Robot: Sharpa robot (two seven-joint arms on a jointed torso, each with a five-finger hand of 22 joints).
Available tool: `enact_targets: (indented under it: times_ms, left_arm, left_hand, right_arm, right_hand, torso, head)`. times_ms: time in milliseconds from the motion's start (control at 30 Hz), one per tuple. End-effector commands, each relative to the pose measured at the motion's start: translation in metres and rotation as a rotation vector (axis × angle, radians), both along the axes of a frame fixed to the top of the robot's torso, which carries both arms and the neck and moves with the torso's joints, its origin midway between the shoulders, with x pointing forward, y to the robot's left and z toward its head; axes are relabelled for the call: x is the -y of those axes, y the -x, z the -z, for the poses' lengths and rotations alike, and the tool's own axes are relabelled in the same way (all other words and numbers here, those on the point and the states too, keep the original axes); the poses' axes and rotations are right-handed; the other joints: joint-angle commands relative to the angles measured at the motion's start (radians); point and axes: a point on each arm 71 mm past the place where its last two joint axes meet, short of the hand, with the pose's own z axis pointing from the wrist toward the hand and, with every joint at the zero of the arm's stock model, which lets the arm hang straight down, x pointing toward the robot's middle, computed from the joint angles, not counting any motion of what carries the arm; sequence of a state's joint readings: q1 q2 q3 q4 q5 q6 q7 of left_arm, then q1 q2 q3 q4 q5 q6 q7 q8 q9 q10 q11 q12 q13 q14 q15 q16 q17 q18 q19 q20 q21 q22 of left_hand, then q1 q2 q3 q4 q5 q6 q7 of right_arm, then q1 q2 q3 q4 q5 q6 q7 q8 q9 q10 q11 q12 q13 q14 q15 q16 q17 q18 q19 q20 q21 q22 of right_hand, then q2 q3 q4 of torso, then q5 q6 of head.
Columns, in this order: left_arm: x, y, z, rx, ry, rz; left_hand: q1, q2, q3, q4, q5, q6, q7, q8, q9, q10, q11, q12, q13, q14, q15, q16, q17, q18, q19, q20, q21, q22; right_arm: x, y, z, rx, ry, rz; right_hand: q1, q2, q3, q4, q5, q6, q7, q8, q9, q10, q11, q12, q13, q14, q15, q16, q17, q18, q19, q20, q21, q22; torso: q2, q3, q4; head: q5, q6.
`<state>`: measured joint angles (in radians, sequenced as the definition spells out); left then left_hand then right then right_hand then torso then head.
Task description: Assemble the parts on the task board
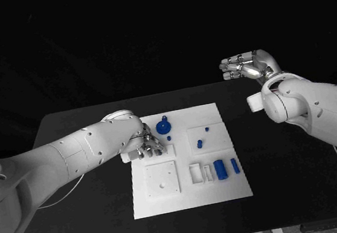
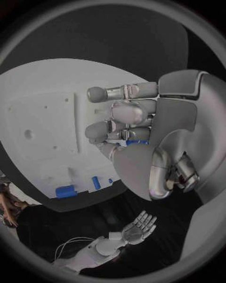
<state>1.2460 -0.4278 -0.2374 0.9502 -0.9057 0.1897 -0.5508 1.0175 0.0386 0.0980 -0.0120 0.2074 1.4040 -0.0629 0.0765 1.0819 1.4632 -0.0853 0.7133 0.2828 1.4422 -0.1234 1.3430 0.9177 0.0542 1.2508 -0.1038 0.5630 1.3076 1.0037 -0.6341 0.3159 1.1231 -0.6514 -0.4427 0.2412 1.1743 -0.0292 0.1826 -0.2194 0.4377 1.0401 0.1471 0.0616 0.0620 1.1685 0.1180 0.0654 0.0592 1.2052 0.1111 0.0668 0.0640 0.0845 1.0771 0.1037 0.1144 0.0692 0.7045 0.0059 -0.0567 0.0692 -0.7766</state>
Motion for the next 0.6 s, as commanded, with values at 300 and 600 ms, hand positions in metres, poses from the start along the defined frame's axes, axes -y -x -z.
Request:
enact_targets:
  times_ms: [300, 600]
  left_arm:
    - [-0.001, 0.004, -0.003, 0.001, 0.038, 0.007]
    - [-0.006, -0.004, -0.033, 0.024, 0.086, -0.016]
  left_hand:
    - [0.003, -0.156, 0.054, 0.169, -0.159, 0.017, -0.002, -0.003, 0.000, 0.052, -0.008, 0.001, -0.008, 0.000, -0.009, 0.000, -0.001, 0.003, 0.007, -0.008, -0.009, 0.015]
    - [0.036, -0.163, 0.041, 0.216, -0.159, -0.011, 0.006, -0.009, -0.009, 0.052, -0.006, -0.016, -0.030, -0.009, -0.012, -0.018, -0.025, -0.009, 0.003, -0.019, -0.015, 0.014]
  right_arm:
    - [0.000, 0.001, 0.002, -0.001, -0.003, -0.009]
    - [0.003, 0.002, 0.004, -0.004, -0.002, -0.004]
  right_hand:
    - [-0.006, -0.001, -0.003, -0.001, 0.005, -0.010, 0.002, 0.000, 0.000, -0.008, -0.001, -0.006, -0.001, -0.008, -0.003, -0.004, -0.001, 0.007, -0.008, 0.000, -0.002, 0.001]
    - [-0.006, 0.000, -0.009, -0.002, 0.006, -0.012, 0.003, 0.000, 0.000, -0.009, 0.000, -0.006, -0.001, -0.009, -0.002, -0.005, -0.001, 0.007, -0.009, 0.000, -0.002, 0.001]
  torso:
    - [-0.001, -0.0014, 0.0008]
    - [-0.001, -0.0008, 0.0015]
  head:
    - [-0.001, 0.004]
    - [0.002, 0.015]
